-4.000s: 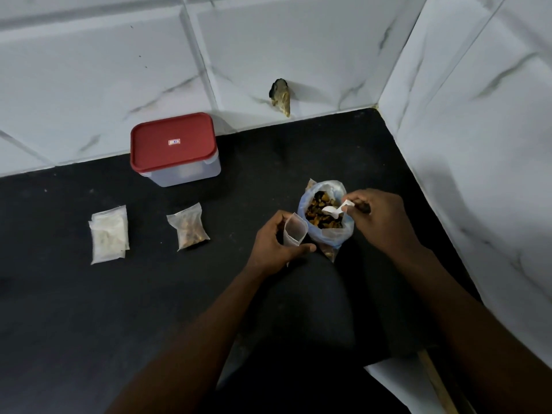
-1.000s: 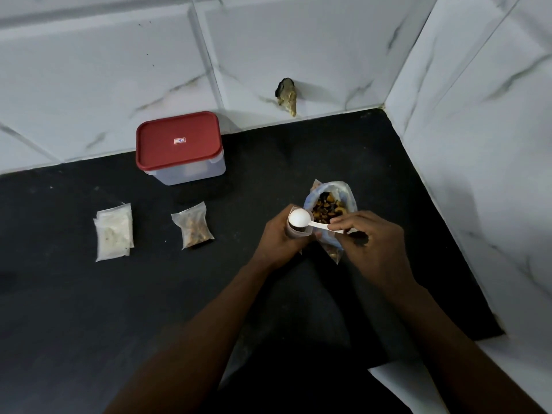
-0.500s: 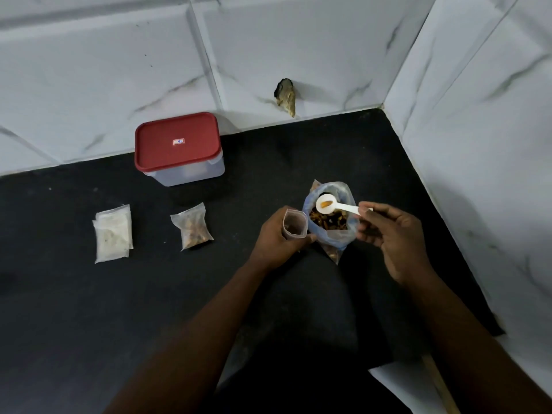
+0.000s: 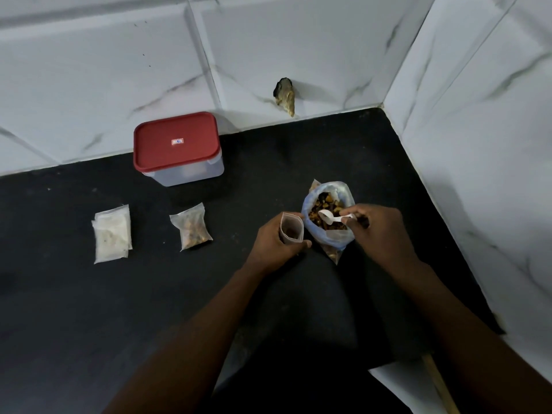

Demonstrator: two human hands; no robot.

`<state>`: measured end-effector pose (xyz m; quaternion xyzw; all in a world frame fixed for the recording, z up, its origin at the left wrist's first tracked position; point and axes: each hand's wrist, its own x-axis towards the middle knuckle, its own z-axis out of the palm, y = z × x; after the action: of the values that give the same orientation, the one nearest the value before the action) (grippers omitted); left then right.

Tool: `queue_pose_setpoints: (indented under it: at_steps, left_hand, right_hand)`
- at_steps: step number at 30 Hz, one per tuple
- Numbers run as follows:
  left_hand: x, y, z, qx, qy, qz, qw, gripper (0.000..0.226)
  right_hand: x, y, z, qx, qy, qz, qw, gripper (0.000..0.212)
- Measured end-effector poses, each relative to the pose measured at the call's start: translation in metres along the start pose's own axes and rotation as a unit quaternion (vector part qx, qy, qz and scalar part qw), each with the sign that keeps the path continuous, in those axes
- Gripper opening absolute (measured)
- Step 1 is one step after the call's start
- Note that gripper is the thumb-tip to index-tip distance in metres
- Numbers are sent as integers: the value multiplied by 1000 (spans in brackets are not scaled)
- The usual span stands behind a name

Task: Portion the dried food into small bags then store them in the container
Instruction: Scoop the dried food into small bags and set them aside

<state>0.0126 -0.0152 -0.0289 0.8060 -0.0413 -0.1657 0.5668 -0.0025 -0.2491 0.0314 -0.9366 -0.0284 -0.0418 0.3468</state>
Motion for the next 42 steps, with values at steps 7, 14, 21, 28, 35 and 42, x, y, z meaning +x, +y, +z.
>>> queue_pose_setpoints:
  at_steps: [7, 14, 21, 28, 35, 42]
  left_hand:
    - [1, 0, 0, -11, -18, -22, 1000, 56]
    - [1, 1, -1, -21, -44, -21, 999, 59]
    - [1, 1, -2, -9, -52, -10, 999, 64]
    - [1, 2, -3, -2, -47, 1, 999, 65]
    - [1, 3, -3, 8, -22, 12, 1000, 58]
    - [0, 8, -1, 8, 3, 10, 1000, 44]
  right_hand:
    - [2, -4, 5, 5, -57, 71, 996, 16]
    - [3, 1, 11, 149, -26, 243, 958, 13]
    - [-1, 6, 8, 290, -37, 359, 886, 12]
    - [-3, 9, 16, 384, -27, 404, 830, 14]
    - [-6, 10, 8, 427, -28, 425, 798, 16]
    - [-7, 9, -4, 456, -21, 408, 790, 17]
